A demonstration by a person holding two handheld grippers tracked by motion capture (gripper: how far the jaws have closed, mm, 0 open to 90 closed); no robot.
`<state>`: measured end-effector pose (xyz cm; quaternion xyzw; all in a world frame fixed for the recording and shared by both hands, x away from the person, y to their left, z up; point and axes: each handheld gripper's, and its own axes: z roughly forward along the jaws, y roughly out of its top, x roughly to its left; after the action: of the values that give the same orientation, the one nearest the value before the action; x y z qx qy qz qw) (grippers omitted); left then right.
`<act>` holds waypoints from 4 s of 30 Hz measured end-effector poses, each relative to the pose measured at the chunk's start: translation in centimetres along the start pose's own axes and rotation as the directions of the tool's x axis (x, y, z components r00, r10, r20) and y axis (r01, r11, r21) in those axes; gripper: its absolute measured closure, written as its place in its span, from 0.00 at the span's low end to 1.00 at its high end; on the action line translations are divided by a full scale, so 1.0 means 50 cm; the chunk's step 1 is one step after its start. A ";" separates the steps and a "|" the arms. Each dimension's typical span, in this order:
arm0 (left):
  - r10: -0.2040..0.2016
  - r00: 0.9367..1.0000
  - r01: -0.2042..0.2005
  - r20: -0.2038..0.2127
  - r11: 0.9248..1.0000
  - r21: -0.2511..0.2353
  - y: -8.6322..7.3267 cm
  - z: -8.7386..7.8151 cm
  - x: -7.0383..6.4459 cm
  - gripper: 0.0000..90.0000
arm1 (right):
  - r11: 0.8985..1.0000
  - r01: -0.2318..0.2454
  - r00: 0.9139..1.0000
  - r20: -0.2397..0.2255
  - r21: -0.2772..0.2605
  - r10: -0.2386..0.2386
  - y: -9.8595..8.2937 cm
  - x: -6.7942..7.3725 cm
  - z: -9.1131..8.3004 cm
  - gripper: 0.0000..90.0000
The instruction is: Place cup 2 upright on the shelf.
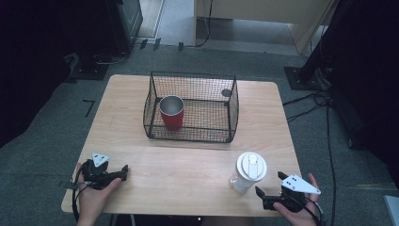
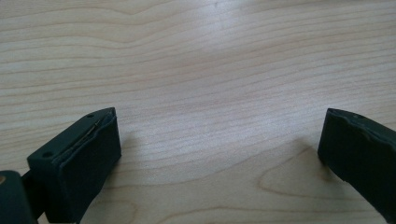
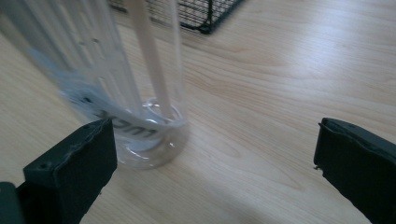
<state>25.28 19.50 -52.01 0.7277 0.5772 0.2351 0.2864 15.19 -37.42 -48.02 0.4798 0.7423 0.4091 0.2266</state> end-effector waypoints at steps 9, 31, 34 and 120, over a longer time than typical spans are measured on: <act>0.000 1.000 0.000 0.000 1.000 0.000 0.000 0.000 0.000 0.00 | 0.998 0.016 0.998 -0.063 -0.066 -0.021 0.026 0.040 -0.005 0.00; 0.000 1.000 0.000 0.000 1.000 0.000 0.000 0.000 0.000 0.00 | 0.991 -0.065 0.997 0.027 -0.117 0.068 0.097 0.120 0.017 0.03; 0.000 1.000 0.000 0.000 1.000 0.000 0.000 0.000 0.000 0.00 | 0.990 -0.066 0.996 0.053 -0.127 0.073 0.103 0.128 0.020 0.04; 0.014 1.000 -0.014 0.015 1.000 -0.002 0.000 0.000 -0.001 0.00 | 0.912 0.022 0.988 0.148 -0.409 0.043 0.242 0.201 0.052 0.18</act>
<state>25.27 19.44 -52.01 0.7332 0.5698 0.2320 0.2897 19.05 -24.89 -38.95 0.4557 0.6180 0.5185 0.3763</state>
